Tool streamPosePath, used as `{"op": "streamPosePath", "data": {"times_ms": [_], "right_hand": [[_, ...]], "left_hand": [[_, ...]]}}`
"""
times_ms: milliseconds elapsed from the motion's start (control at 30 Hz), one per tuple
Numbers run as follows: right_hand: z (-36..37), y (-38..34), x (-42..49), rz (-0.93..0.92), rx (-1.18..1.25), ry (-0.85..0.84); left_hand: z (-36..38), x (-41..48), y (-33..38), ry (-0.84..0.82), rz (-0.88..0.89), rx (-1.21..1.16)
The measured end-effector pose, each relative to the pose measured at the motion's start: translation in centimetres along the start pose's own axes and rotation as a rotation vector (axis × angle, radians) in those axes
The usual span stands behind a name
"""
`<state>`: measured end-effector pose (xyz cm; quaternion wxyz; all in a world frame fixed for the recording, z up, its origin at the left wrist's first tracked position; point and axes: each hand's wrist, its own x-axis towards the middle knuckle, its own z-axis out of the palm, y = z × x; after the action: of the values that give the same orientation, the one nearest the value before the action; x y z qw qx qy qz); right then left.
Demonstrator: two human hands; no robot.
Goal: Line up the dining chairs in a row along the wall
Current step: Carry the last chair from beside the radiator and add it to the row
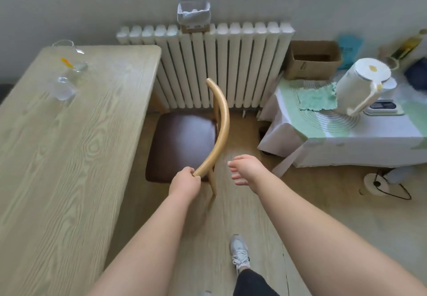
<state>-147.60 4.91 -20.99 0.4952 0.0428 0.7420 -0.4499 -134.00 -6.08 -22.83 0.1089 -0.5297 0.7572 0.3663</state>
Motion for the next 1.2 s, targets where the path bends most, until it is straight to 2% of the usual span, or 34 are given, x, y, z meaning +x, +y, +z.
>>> {"op": "streamPosePath", "data": {"times_ms": [200,400,533,867,1200], "right_hand": [[0.6,-2.6,10.4,0.077,-0.063,-0.023],[3.7,-3.2,15.9,0.12,-0.096,-0.016],[4.7,-2.9,17.8,0.162,-0.05,-0.012],[5.2,-1.3,16.4,0.227,0.043,-0.019],[4.9,5.7,10.2,0.275,0.15,0.051]], "left_hand": [[2.4,6.2,2.1,-0.072,-0.069,0.074],[4.5,9.5,1.4,-0.146,-0.152,0.073],[5.4,10.4,1.0,-0.152,-0.143,0.067],[5.6,8.6,-0.4,-0.16,-0.117,0.113],[7.1,2.3,-4.9,-0.206,-0.043,0.141]]}}
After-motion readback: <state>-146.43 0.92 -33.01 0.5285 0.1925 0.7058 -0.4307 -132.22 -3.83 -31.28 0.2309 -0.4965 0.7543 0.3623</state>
